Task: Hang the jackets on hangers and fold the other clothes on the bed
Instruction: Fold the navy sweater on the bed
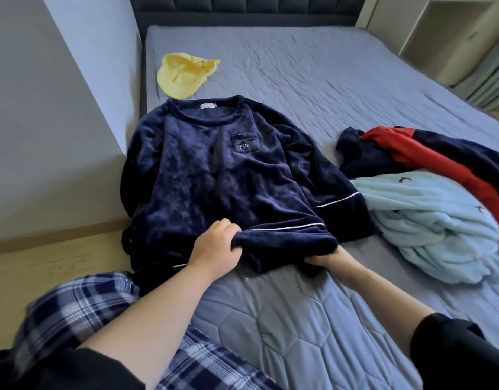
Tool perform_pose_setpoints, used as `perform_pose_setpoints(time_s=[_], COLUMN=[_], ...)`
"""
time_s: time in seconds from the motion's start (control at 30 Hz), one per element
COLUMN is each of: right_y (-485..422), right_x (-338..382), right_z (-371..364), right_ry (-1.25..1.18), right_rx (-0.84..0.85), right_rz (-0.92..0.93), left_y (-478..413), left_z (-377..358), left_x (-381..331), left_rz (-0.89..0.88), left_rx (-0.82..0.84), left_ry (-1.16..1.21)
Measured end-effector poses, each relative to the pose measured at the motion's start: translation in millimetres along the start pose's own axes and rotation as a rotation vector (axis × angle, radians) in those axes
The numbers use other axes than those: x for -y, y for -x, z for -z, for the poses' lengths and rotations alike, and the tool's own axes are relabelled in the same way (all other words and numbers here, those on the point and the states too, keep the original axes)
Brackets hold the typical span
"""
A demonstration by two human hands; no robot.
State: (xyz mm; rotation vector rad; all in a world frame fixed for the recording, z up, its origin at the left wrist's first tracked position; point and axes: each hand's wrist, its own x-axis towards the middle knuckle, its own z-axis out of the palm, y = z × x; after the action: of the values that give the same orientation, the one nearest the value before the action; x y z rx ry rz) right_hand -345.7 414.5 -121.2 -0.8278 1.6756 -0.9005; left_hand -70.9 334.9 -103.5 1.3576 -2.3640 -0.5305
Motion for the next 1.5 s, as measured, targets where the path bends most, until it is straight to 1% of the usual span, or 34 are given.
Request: perform_pose_setpoints(time_s=[0.03,0.07,0.13,0.17,0.2,0.23,0.27,0.3,0.33,0.37,0.4,0.43,0.5,0.57,0.6,0.67,0.77,0.83,0.87,0.9,0.93,1.0,1.03,1.1,1.13,1.17,1.2,1.23,1.3,1.33,1.37,1.43,1.47,1.5], right_y=[0,-1,-4,-7,-7,-6,-6,-6,-4,-6,-6,-5,-3,-3,-1,6,10,8,6,3,1,1,1,0,-2,-3,-4,-7,-19,-25,-30,-40,-44,-48], right_x=[4,11,35,44,52,56,56,52,43,30,18,11,-1,-9,-11,-15,-12,-3,2,8,16,39,49,64,70,74,75,76,77,73,70,58,52,50], right_z=[-5,-6,2,8,14,20,25,30,34,38,41,40,36,25,16,-5,-28,-36,-39,-41,-43,-43,-42,-36,-35,-35,-36,-39,-40,-39,-39,-37,-35,-32], right_ry=[-0.087,-0.266,-0.728,-0.827,-0.779,-0.635,-0.378,-0.003,0.407,0.719,0.877,0.891,0.898,1.12,1.236,1.416,1.59,1.606,1.576,1.519,1.442,1.326,1.356,1.565,1.652,1.686,1.65,1.543,1.234,1.18,1.231,1.415,1.385,1.262], right_rx=[-0.003,0.01,0.081,0.091,0.106,0.12,0.085,0.007,-0.082,-0.212,-0.282,-0.326,-0.41,-0.435,-0.367,-0.158,-0.026,-0.07,-0.114,-0.148,-0.157,-0.117,-0.086,0.149,0.352,0.544,0.637,0.606,0.261,0.091,0.02,0.164,0.229,0.202], right_rz=[-0.004,-0.047,-0.17,-0.225,-0.277,-0.318,-0.348,-0.356,-0.324,-0.249,-0.182,-0.101,0.191,0.555,0.67,0.764,0.721,0.758,0.84,0.929,0.95,0.792,0.665,0.448,0.338,0.209,0.143,0.152,0.357,0.456,0.483,0.314,0.235,0.217], left_y=[-1,-1,-1,-1,0,0,0,0,0,1,2,3,4,4,4,4,4,1,0,0,-1,0,1,2,3,3,1,0,-1,-2,-4,-7,-7,-7], left_z=[2,3,6,7,7,7,5,4,2,-1,-5,-9,-15,-18,-19,-18,-13,-10,-5,1,3,2,-2,-12,-17,-22,-25,-26,-26,-25,-23,-25,-27,-29], left_x=[0,0,0,0,0,1,1,1,1,1,1,-1,-7,-16,-18,-20,-23,-15,-13,-13,-11,-9,-11,-12,-13,-13,-12,-10,-6,-4,-1,8,13,16], left_rz=[0.005,0.003,-0.022,-0.033,-0.036,-0.035,-0.039,-0.053,-0.092,-0.163,-0.249,-0.337,-0.479,-0.594,-0.634,-0.591,-0.29,-0.139,-0.118,-0.161,-0.257,-0.444,-0.46,-0.34,-0.251,-0.179,-0.104,0.004,0.248,0.312,0.288,0.086,-0.014,-0.064], left_rx=[-0.045,-0.074,-0.066,-0.034,0.006,0.054,0.119,0.209,0.31,0.396,0.439,0.425,0.35,0.286,0.221,0.14,0.265,0.294,0.264,0.193,0.115,0.088,0.177,0.433,0.56,0.631,0.666,0.666,0.597,0.52,0.424,0.251,0.213,0.226], left_ry=[0.017,0.037,0.087,0.114,0.138,0.146,0.127,0.069,-0.041,-0.2,-0.374,-0.512,-0.677,-0.818,-0.854,-0.779,-0.514,-0.298,-0.201,-0.154,-0.165,-0.259,-0.302,-0.312,-0.279,-0.238,-0.174,-0.049,0.322,0.411,0.351,0.012,-0.118,-0.204])
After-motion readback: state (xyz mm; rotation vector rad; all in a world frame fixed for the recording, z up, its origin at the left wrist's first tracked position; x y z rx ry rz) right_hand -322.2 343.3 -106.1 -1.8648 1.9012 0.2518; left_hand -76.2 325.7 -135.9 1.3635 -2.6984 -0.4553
